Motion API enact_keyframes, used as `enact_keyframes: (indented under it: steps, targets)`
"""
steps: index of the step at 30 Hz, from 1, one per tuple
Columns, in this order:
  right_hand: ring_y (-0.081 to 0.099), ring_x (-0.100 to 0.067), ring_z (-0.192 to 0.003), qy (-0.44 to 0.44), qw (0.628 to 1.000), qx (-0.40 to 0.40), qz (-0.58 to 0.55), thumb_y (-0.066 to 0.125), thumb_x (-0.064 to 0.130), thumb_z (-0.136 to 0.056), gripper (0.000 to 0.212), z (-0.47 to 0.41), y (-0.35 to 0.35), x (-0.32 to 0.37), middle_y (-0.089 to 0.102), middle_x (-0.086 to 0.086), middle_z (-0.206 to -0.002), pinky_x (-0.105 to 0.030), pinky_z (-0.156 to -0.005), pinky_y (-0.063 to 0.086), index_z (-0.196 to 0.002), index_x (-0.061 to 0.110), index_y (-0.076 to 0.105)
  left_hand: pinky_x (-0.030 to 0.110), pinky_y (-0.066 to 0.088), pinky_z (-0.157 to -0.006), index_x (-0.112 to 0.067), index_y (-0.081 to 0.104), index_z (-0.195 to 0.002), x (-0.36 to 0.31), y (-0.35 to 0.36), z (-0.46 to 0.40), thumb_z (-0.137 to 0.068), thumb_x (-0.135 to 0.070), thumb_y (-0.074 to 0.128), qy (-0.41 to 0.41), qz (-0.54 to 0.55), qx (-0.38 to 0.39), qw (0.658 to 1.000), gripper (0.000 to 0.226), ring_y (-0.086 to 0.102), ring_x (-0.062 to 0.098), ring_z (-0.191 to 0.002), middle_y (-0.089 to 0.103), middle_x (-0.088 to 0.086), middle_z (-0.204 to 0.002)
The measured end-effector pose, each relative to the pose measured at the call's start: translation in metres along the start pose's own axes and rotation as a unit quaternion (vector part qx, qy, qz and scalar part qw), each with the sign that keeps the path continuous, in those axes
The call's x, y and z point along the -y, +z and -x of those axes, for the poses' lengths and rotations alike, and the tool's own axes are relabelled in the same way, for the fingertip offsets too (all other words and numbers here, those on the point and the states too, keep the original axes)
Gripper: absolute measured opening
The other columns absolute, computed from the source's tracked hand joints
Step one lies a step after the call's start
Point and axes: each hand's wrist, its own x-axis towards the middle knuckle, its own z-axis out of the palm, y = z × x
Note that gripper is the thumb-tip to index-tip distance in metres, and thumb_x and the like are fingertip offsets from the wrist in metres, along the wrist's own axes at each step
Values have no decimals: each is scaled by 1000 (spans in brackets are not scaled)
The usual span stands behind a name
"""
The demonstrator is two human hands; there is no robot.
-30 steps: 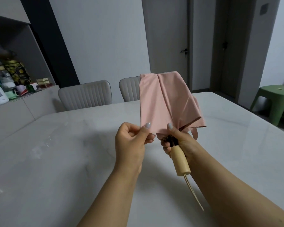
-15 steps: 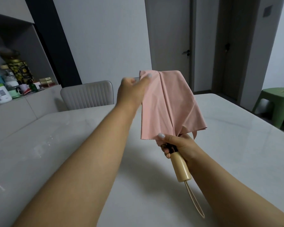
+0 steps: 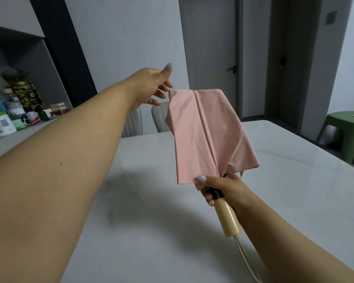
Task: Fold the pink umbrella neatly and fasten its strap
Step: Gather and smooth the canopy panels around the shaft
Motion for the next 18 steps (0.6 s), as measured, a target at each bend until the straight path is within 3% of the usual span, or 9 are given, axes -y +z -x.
enact_keyframes:
  steps: [4,7,11,13,15,16,18]
  targets:
    - [47,-16,-43,-6,1000,5,-9,76,12,-68,11,0,-1,-1,62,-7,-57,-24,-39,42,-58,9,73,28,52,-73,-18,60,-81,-4,-8,3,-92,-37,61,-7,-18,75,997,22,58,12,-75,66,-5,-82]
    - [48,-17,-43,-1,1000,10,-7,80,13,-65,11,1,-2,0,63,-11,-60,-23,-40,42,-59,6,72,24,58,-70,-16,57,-80,-2,-14,6,-91,-26,60,-46,39,107,992,16,63,12,-73,65,-1,-81]
    - [48,-16,-44,-5,1000,8,-2,75,16,-63,11,3,0,2,62,-11,-59,-23,-41,43,-58,6,72,26,59,-67,-12,55,-81,-2,-12,9,-92,-9,61,-91,105,71,988,13,66,20,-78,66,7,-81]
    - [48,-16,-44,-1,1000,5,5,74,17,-63,11,4,0,1,63,-10,-59,-23,-41,43,-56,8,73,30,59,-72,-11,57,-91,-7,-10,11,-88,-21,69,-128,125,52,982,16,68,22,-80,67,10,-87]
    - [48,-16,-45,3,1000,5,11,74,16,-66,11,3,0,0,63,-8,-58,-23,-41,43,-57,8,74,35,57,-82,-10,56,-102,-11,-7,11,-81,-38,75,-185,95,56,977,40,68,23,-80,70,12,-89]
    - [48,-16,-45,3,1000,6,15,74,15,-67,12,3,0,0,63,-8,-58,-23,-41,43,-58,9,75,34,56,-83,-10,56,-101,-13,-4,13,-80,-39,75,-202,78,61,974,40,68,22,-79,70,12,-88]
    - [49,-17,-45,3,1000,4,20,75,13,-68,12,2,0,-2,63,-9,-59,-24,-42,44,-58,9,74,30,55,-78,-11,59,-90,-16,4,16,-85,-24,71,-214,65,59,973,18,65,19,-74,66,7,-81]
